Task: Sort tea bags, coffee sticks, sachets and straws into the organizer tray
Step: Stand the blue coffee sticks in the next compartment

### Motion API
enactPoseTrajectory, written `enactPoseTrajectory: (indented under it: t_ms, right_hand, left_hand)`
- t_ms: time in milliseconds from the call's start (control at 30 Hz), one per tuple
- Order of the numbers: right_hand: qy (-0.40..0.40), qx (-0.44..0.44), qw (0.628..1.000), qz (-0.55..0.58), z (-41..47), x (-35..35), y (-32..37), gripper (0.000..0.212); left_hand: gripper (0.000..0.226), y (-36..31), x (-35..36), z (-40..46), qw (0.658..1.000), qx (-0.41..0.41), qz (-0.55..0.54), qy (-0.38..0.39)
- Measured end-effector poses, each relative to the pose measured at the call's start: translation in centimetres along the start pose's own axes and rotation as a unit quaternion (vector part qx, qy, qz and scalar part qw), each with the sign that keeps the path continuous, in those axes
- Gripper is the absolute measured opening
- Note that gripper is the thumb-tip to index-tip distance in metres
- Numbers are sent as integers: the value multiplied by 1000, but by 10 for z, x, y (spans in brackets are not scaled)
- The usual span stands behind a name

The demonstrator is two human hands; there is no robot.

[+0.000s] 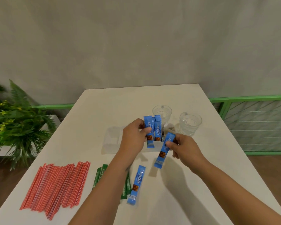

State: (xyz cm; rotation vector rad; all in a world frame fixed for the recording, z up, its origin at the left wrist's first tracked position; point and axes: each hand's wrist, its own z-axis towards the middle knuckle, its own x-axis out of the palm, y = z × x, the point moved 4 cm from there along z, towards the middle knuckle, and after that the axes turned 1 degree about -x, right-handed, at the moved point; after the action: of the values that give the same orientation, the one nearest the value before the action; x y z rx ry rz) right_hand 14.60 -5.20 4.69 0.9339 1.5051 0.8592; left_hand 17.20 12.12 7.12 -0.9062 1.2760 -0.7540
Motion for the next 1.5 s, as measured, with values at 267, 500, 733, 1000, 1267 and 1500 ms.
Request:
enactPoseTrajectory:
  t_ms: [267, 500, 733, 1000, 1267, 1500]
  right_hand:
    - [-40, -19, 999, -1, 11, -17, 9, 9]
    - [-87, -52, 995, -5, 31, -28, 28, 7]
    - [-104, -86, 990, -50, 51, -21, 44, 8]
    - [-93, -75, 975, -188, 68, 1, 42, 12]
    - [-49, -33, 944, -326, 78, 17, 18, 23]
    - [-100, -68, 919, -375, 81, 19, 25, 26]
  left_hand:
    - [7, -3, 15, 27, 995, 57, 83, -22]
    - [8, 17, 23, 38, 993, 30, 116, 7]
    - [11, 34, 27, 35, 988, 24, 146, 36]
    - [17, 40, 28, 38, 967, 51, 249, 33]
    - [21, 40, 31, 40, 949, 59, 308, 29]
    - [31, 38, 30, 41, 942, 61, 330, 18]
